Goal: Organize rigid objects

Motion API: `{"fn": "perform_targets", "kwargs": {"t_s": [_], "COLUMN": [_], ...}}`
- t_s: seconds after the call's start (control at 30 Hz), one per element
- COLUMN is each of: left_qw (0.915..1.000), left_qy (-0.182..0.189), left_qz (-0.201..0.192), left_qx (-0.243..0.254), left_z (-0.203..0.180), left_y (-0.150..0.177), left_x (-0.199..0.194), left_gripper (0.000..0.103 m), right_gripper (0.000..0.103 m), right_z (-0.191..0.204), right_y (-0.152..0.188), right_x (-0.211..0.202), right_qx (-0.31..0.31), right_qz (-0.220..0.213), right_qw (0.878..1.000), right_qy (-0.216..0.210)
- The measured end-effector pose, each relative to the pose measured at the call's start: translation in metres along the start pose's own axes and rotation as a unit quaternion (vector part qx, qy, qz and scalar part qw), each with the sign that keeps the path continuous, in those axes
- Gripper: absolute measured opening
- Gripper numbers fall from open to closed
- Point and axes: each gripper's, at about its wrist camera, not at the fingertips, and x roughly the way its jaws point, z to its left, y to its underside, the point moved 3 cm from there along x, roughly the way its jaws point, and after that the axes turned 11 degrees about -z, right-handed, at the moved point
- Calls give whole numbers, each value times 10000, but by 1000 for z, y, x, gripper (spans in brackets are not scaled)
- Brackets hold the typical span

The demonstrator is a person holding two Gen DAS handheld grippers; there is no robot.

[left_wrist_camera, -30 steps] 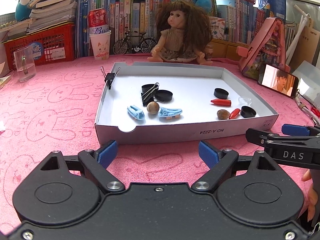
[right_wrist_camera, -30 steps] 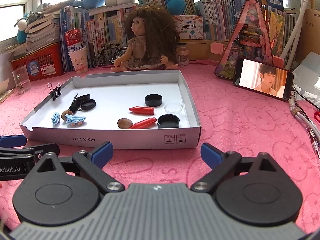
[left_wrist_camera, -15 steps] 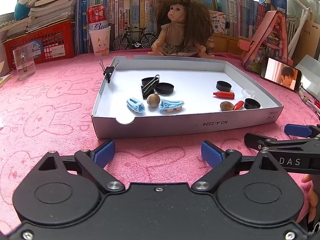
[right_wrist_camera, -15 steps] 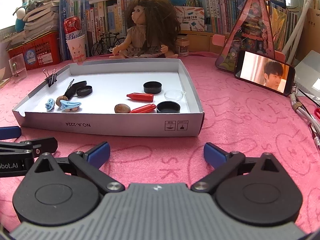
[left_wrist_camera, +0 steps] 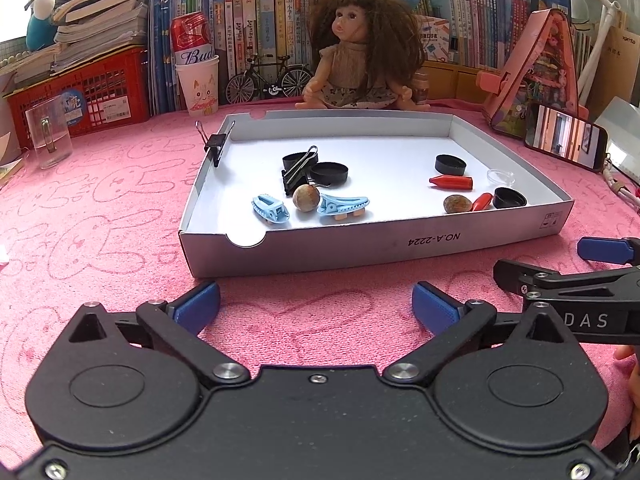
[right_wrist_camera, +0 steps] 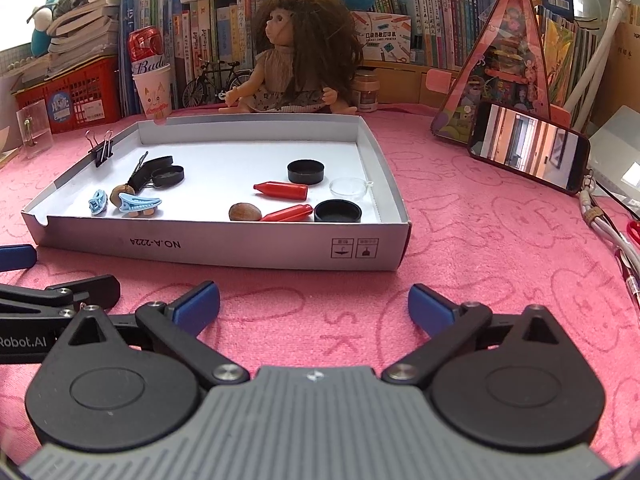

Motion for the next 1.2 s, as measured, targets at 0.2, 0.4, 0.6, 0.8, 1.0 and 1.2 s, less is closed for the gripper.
{"fn": "perform_targets", "kwargs": {"t_s": [0.2, 0.4, 0.6, 0.8, 1.0, 1.2], "left_qw": [10000, 10000, 10000, 10000, 10000, 10000], "left_qy": [8, 10, 7, 5, 5, 5], "left_qz": [30, 47, 39, 38, 39, 40], "left_qx": [-2, -15, -19, -23, -23, -22], "left_z": [1, 1, 1, 1, 1, 1], "left_y": [-1, -1, -2, -2, -1, -1], "left_x": [1, 1, 2, 1, 1, 1], "left_gripper": [102, 102, 102, 102, 102, 102], "right_gripper": [103, 103, 103, 103, 103, 103], "right_z": [0, 0, 0, 0, 0, 0], "right_y": [0, 0, 0, 1, 1, 1], "right_x": [0, 0, 0, 0, 0, 0], "right_qx": [1, 1, 0, 0, -1, -1], "right_qz": [0, -1, -2, -2, -2, -3], "right_qw": [10000, 10000, 10000, 10000, 10000, 10000], "right_qy": [-1, -1, -1, -1, -2, -2]}}
